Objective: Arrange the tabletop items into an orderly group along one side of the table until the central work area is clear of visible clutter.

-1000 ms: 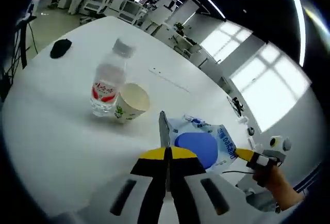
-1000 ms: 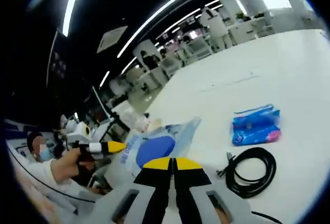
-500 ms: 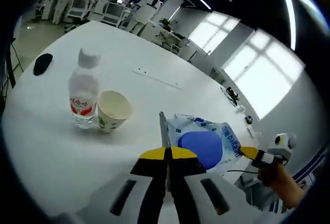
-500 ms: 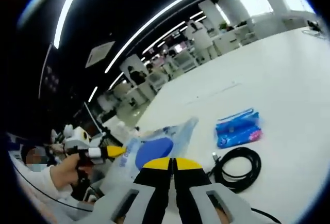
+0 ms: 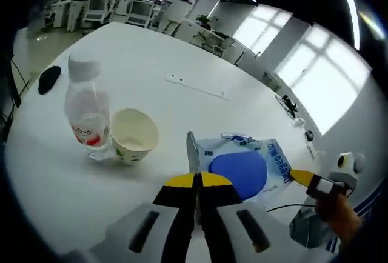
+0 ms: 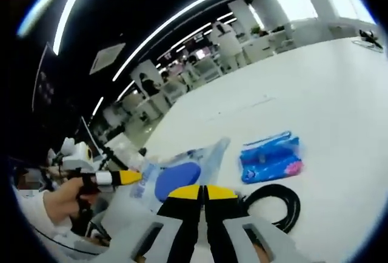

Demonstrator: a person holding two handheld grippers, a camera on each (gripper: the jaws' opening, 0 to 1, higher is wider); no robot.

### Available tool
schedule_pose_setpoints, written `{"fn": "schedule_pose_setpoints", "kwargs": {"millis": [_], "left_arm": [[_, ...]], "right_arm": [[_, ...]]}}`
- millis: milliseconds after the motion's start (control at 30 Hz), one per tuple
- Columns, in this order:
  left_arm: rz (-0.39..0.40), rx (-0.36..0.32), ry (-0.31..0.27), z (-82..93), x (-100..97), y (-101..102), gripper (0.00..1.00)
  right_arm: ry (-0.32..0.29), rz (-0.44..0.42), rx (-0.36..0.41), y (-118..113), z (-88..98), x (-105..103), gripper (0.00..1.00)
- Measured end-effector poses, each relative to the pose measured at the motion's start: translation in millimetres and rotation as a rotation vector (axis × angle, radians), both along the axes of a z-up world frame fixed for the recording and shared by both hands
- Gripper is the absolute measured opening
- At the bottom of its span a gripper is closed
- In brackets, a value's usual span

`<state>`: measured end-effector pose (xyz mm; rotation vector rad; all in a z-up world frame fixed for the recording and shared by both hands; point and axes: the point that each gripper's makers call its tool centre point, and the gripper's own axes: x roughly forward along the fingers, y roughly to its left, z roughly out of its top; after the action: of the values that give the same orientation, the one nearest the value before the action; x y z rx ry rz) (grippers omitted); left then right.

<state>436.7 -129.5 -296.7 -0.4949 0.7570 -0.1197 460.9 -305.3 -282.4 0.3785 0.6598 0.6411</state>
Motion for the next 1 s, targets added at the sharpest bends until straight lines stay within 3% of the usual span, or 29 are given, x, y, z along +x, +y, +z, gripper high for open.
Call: {"fn": "schedule_pose_setpoints", "kwargs": {"millis": [200,467,667,900,1000], "left_arm": [[0.055,0.024,0.024,-11.1,17.2,2,0.0],[0.139,0.053,0.061,-33.3,27.9,13,0.0],[0.159,0.057,0.083,-46.9,35.3,14,0.0],[0.169,0.072,0.089,-55.9,43.3,20,0.0],[0.209,0.063,0.083,-58.7,45.6,25,0.0]], "right_arm": [[-0.029,0.014,-0.047,12,-14.4,20,0.0],[-0.007,0.018,-0.061,23,-37.6,32,0.0],[0.007,0.018,-0.083,27,-57.1,48,0.0],[0.017,0.013,-0.096,28,-63.7,54,0.0],[0.028,0.008,-0.096,25,-76.5,62,0.0]]}}
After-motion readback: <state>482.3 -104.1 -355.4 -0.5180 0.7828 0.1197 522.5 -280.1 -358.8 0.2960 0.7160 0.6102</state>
